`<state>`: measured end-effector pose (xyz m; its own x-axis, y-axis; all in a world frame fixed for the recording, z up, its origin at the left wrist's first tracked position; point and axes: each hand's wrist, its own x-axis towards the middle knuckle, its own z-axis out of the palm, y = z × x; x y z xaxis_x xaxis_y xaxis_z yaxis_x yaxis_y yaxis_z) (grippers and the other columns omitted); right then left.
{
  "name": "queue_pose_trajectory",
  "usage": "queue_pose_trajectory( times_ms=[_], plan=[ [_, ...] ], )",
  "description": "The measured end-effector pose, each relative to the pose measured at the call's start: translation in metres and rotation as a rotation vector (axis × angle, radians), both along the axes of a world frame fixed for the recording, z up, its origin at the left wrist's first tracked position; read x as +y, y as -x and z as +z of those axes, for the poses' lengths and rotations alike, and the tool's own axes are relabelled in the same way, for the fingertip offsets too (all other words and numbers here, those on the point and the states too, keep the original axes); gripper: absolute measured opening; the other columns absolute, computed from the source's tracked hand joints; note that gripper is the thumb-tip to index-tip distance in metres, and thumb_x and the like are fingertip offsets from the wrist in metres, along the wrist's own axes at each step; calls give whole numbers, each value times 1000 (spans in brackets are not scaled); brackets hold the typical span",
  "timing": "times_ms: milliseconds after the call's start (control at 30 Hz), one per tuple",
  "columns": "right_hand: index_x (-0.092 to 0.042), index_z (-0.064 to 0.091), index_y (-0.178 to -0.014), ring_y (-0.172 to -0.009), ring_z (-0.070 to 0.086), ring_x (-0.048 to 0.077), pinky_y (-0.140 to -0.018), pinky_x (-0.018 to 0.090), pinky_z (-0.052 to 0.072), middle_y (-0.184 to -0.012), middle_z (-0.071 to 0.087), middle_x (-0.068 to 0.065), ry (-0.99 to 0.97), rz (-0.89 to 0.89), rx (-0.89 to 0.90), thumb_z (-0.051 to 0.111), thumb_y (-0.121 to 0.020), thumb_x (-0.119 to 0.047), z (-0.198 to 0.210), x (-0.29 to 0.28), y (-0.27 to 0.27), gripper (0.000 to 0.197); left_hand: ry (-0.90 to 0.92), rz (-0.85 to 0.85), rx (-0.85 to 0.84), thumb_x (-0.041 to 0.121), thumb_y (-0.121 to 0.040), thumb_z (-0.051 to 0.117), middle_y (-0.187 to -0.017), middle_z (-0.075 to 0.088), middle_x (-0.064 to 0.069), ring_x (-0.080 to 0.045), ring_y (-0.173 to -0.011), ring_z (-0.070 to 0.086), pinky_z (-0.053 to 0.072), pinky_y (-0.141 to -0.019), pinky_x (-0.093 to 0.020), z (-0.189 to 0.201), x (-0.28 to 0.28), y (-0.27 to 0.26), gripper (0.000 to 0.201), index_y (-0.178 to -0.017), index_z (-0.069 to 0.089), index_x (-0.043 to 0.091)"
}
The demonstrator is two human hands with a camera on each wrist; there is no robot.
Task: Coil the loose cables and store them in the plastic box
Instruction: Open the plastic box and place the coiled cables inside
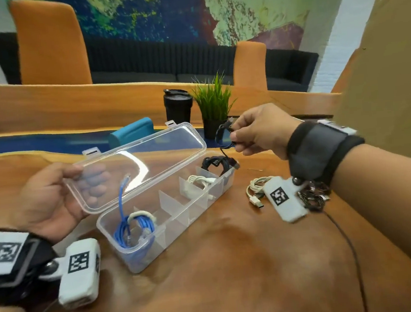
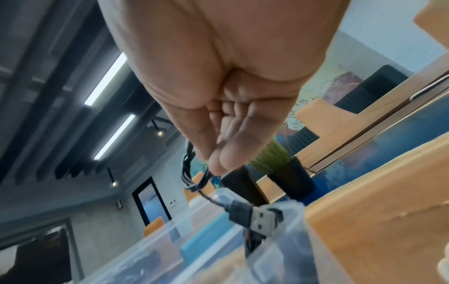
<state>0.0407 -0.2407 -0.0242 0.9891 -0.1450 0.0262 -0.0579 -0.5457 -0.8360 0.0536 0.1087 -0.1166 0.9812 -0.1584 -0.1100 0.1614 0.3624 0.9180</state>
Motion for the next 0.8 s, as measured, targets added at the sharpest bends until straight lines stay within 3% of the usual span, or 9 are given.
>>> queue_pose_trajectory(
  times_ms=[67,167,233,300,400,467,533,633,800],
  plan=[
    [-2,67,-93,-57,67,15,-60,35,61,-76,70,14,92,-17,-30,70,-86,-3,-14,17,-12,8,12,34,19,30,-60,58,-84,76,-10,-15,-54,68,52,-43,-19,1,-1,3,35,-74,80,7],
    [-10,69,-86,-59,69,16,-62,37,62,-73,73,10,359,-41,-74,71,-86,-11,-31,30,-26,2,5,41,13,33,-42,72,-85,76,-11,-15,-54,68,52,-43,-19,2,-2,5,45,-77,80,6],
    [-14,72,-87,-73,69,20,-70,38,61,-79,72,6,630,-16,-78,69,-86,-18,-36,35,-32,5,24,58,38,29,-60,70,-89,74,-12,-15,-53,68,52,-43,-20,1,-1,5,38,-86,78,2],
    [-17,71,-90,-78,65,22,-74,38,59,-83,69,4,847,12,-73,66,-85,-21,-38,42,-34,8,48,41,35,21,-84,52,-91,71,-13,-14,-52,67,52,-41,-20,0,-3,5,33,-97,74,0],
    [-18,64,-94,-78,60,23,-72,36,55,-84,63,2,1063,63,-87,60,-86,-24,-40,52,-29,10,36,-32,-20,21,-65,49,-75,76,-6,-13,-48,68,48,-38,-17,6,-11,10,34,-68,80,7],
    [-17,61,-100,-80,58,26,-75,39,55,-85,59,3,1128,90,-117,58,-88,-21,-40,56,-27,14,30,-56,-54,23,-59,50,-73,76,-5,-12,-48,68,49,-37,-17,8,-13,12,32,-61,79,12],
    [-15,61,-101,-78,56,26,-73,38,53,-84,56,4,1157,90,-109,59,-87,-17,-37,57,-27,14,19,-37,-57,25,-55,55,-77,77,-6,-13,-52,70,50,-38,-19,6,-10,10,30,-64,80,12],
    [-13,65,-100,-76,56,26,-70,36,53,-83,58,5,1229,116,0,63,-86,-17,-37,60,-32,15,10,-5,-41,25,-63,49,-79,77,-6,-13,-54,71,52,-40,-19,3,-8,9,34,-68,81,13],
    [-8,71,-101,-80,62,22,-78,34,57,-78,62,4,1177,235,95,63,-89,-19,-35,60,-39,18,-9,-6,-74,27,-55,58,-78,77,-6,-14,-54,71,52,-39,-20,6,-9,11,28,-65,80,13]
  ],
)
